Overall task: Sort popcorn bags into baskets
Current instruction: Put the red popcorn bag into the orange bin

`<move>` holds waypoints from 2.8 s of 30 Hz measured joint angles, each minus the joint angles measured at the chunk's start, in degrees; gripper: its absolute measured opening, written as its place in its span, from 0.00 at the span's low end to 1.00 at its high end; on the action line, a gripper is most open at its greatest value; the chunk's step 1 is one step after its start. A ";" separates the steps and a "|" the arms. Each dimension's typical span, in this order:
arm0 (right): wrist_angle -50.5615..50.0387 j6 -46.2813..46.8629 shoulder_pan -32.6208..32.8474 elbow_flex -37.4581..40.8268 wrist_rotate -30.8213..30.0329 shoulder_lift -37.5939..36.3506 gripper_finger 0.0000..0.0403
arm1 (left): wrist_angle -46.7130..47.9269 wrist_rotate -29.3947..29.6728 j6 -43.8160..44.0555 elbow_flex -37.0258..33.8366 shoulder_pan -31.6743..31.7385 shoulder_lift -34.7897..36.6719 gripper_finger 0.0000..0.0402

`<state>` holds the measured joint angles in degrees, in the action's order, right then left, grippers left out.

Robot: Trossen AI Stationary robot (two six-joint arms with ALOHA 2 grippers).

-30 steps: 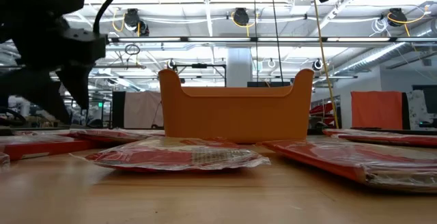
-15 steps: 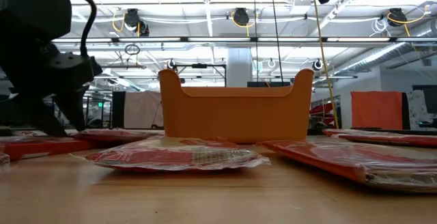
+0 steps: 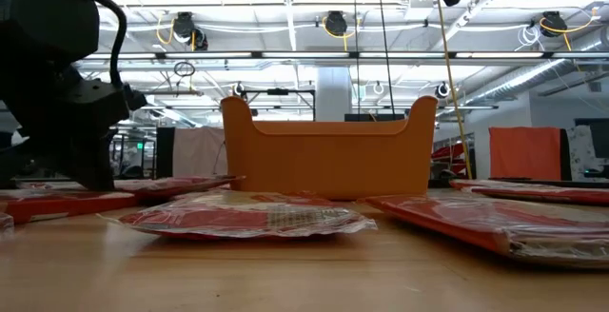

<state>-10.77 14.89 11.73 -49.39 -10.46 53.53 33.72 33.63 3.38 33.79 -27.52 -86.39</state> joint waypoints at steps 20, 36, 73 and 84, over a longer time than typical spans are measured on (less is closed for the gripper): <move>36.30 -3.17 2.11 21.00 -2.24 1.85 0.00 | 15.30 2.21 -7.91 12.27 -3.50 11.26 0.00; 53.86 -6.83 7.71 20.94 -6.50 17.86 0.00 | 7.33 -6.02 8.72 10.15 -1.95 24.66 0.10; 54.28 -14.11 8.15 20.90 -12.04 18.22 0.00 | -23.32 9.30 4.83 7.77 -9.93 -13.99 0.29; 54.26 -12.50 8.18 20.90 -11.97 18.23 0.00 | -21.26 9.01 3.06 7.56 -8.01 -12.13 0.03</move>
<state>43.49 2.39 19.90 -28.49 -22.44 71.76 12.46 42.63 6.44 41.35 -35.53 -98.52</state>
